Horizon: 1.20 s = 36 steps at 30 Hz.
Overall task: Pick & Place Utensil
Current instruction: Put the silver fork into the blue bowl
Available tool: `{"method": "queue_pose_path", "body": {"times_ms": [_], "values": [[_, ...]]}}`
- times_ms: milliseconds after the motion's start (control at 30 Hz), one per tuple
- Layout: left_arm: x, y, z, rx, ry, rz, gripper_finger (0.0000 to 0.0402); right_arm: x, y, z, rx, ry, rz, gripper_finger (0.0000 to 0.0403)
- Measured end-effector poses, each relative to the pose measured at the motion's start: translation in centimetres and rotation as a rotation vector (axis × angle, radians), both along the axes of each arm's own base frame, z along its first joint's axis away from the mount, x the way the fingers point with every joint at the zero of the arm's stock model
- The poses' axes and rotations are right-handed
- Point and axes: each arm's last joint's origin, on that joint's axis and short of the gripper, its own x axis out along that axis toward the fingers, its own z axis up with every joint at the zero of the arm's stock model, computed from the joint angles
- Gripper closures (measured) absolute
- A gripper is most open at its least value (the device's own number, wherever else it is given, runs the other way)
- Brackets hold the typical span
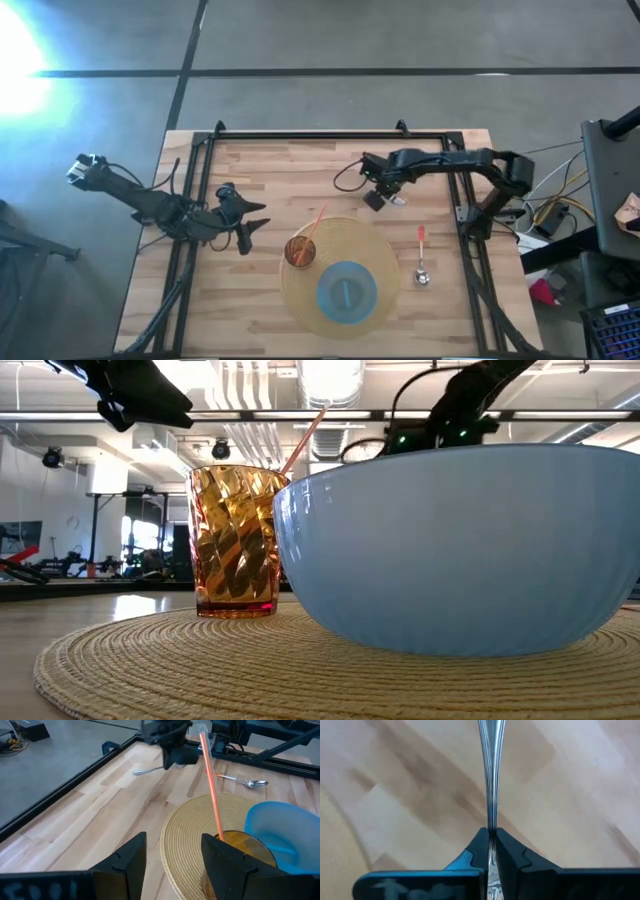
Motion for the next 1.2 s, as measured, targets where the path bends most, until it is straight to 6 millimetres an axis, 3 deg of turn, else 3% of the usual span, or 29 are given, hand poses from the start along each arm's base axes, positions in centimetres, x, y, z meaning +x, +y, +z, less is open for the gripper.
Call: {"method": "queue_pose_path", "body": {"times_ms": [367, 567, 767, 1200], "values": [[0.1, 0.0, 0.1, -0.005, -0.018, 0.005, 0.0221, -4.9, 5.7, 2.7, -0.030, -0.164, -0.006, 0.0390], [0.1, 0.0, 0.1, -0.005, -0.019, 0.007, 0.0221, -6.6, 8.6, 3.4, -0.013, -0.302, 0.001, 0.0390], [0.1, 0.0, 0.2, -0.014, -0.028, 0.009, 0.0221, -6.9, 11.3, 4.0, -0.031, -0.381, 0.032, 0.0390], [0.1, 0.0, 0.2, -0.013, -0.027, 0.009, 0.0221, -5.2, 16.9, 5.1, -0.037, -0.698, 0.124, 0.0390]]}}
